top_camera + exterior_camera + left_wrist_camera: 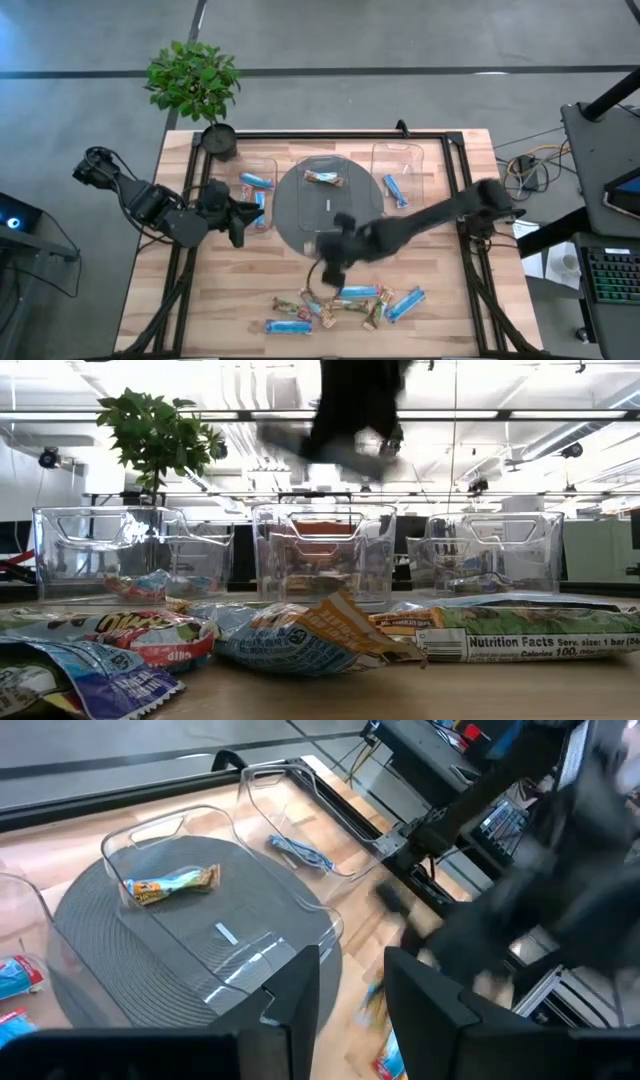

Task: Pick and place Granola Bars by type
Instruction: Put the yellow granola bar into the middle transparent bin, then put the blue granola bar into the right transparent bin

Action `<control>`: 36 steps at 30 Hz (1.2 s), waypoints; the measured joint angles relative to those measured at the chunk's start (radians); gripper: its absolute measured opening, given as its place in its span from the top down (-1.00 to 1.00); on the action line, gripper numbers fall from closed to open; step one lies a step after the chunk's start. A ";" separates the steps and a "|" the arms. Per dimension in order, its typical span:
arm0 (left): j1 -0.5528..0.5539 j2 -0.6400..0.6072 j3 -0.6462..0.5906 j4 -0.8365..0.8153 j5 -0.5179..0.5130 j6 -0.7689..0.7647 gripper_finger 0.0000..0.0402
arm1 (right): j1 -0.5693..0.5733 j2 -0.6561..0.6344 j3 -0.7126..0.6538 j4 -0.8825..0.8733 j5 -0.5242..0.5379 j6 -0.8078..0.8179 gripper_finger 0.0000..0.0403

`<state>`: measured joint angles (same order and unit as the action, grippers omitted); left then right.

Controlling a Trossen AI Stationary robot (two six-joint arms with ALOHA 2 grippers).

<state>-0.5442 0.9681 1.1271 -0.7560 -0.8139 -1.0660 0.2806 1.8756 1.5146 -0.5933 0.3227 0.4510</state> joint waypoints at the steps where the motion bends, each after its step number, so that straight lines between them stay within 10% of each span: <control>1: 0.000 0.000 0.000 -0.002 0.000 0.000 0.52 | -0.030 -0.040 0.000 0.002 0.015 0.042 0.81; 6: 0.000 0.003 0.000 -0.003 -0.003 0.019 0.52 | -0.321 -0.092 -0.062 -0.037 -0.247 0.326 0.61; 14: 0.001 0.004 -0.031 -0.009 -0.035 0.018 0.52 | -0.464 -0.076 -0.084 0.033 -0.504 0.183 0.04; 21: 0.000 0.018 -0.105 -0.002 0.024 -0.045 0.52 | -0.174 -0.265 -0.109 -0.307 -0.347 -0.232 -0.20; 36: 0.001 0.082 -0.130 0.025 0.146 -0.072 0.52 | 0.429 -0.373 -0.545 -0.246 -0.320 0.019 -0.17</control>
<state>-0.5434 1.0499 0.9974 -0.7308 -0.6674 -1.1380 0.7092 1.5024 0.9699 -0.8389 0.0027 0.4704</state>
